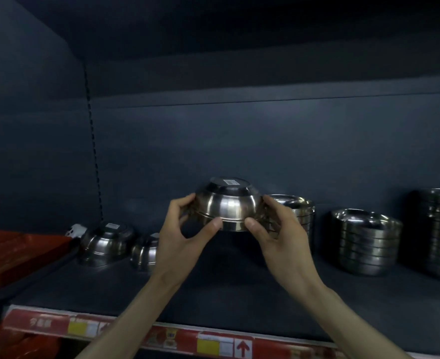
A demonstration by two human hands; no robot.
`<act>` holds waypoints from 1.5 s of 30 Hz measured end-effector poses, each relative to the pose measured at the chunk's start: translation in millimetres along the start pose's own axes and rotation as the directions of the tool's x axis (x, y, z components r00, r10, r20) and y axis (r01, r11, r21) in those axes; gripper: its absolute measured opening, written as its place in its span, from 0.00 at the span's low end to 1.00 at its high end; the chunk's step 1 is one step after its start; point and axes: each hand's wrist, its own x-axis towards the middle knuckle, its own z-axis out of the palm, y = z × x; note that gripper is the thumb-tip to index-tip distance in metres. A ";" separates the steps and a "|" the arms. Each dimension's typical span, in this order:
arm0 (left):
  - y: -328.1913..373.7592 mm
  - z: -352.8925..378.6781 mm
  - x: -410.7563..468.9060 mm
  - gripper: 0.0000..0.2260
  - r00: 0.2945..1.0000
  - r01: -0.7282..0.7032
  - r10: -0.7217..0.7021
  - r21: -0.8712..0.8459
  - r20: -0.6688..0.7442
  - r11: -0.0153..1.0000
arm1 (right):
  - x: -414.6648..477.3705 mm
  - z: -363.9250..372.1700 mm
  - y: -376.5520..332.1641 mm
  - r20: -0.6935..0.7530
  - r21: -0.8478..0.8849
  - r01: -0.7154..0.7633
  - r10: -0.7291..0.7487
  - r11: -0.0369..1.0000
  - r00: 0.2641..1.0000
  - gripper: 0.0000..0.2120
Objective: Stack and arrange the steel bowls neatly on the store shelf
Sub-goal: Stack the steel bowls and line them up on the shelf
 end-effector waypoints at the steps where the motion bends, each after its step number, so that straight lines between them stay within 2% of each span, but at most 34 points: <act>1: 3.1 7.0 -0.2 0.28 1.000 0.000 0.000 -0.007 0.008 1.000 | -0.5 -8.2 -1.2 -0.011 -0.006 0.000 0.000 1.000 1.000 0.30; 7: 19.1 42.8 -1.6 0.25 0.999 0.008 -0.008 -0.010 0.042 1.000 | 1.2 -56.5 -5.1 -0.045 -0.075 0.026 -0.029 0.997 0.999 0.27; 12: 35.0 62.1 -1.9 0.28 0.999 0.008 -0.007 -0.014 0.041 1.000 | -2.1 -85.5 -8.0 -0.014 -0.041 0.033 -0.034 0.999 0.999 0.31; 16: 40.7 71.4 -3.3 0.25 0.998 0.014 -0.014 -0.005 0.065 1.000 | -4.5 -103.2 -5.4 -0.017 0.013 0.030 -0.030 0.999 0.999 0.34; 19: 43.5 76.2 -6.0 0.28 0.997 0.027 -0.026 -0.010 0.077 1.000 | -3.4 -111.9 -5.1 -0.005 0.001 0.026 -0.026 1.000 1.000 0.34; 23: 44.3 80.4 -7.1 0.29 0.995 0.044 -0.041 -0.029 0.086 0.999 | -0.3 -120.2 -10.1 0.020 -0.076 0.022 -0.021 0.997 1.000 0.39; 26: 46.4 80.3 -11.6 0.30 0.990 0.011 -0.013 0.012 0.139 1.000 | 0.3 -122.6 -14.6 0.009 -0.076 0.023 -0.023 0.997 1.000 0.36; 29: 47.3 77.8 -17.2 0.36 0.975 -0.076 0.054 0.097 0.213 0.992 | 3.6 -127.7 -15.6 -0.049 -0.033 0.007 -0.008 0.999 0.999 0.34; 31: 42.5 76.5 -17.9 0.39 0.962 -0.162 0.127 0.131 0.243 0.978 | 6.9 -132.1 -17.5 -0.056 0.006 -0.032 0.032 0.999 0.998 0.33; 33: 39.0 76.0 -17.5 0.43 0.943 -0.254 0.205 0.169 0.262 0.952 | 9.1 -134.7 -20.7 -0.027 0.131 -0.111 0.116 0.985 0.993 0.29; 36: 40.7 75.4 -15.5 0.45 0.911 -0.342 0.266 0.216 0.316 0.914 | 11.5 -137.7 -30.4 0.063 0.302 -0.280 0.274 0.911 0.960 0.22; 41: 41.6 69.8 -13.7 0.49 0.832 -0.439 0.281 0.258 0.478 0.861 | 15.7 -146.2 -36.1 0.126 0.279 -0.446 0.427 0.851 0.895 0.25; 45: 35.2 67.8 -11.6 0.55 0.815 -0.462 0.284 0.271 0.505 0.844 | 18.4 -148.2 -38.1 0.142 0.257 -0.498 0.477 0.828 0.867 0.25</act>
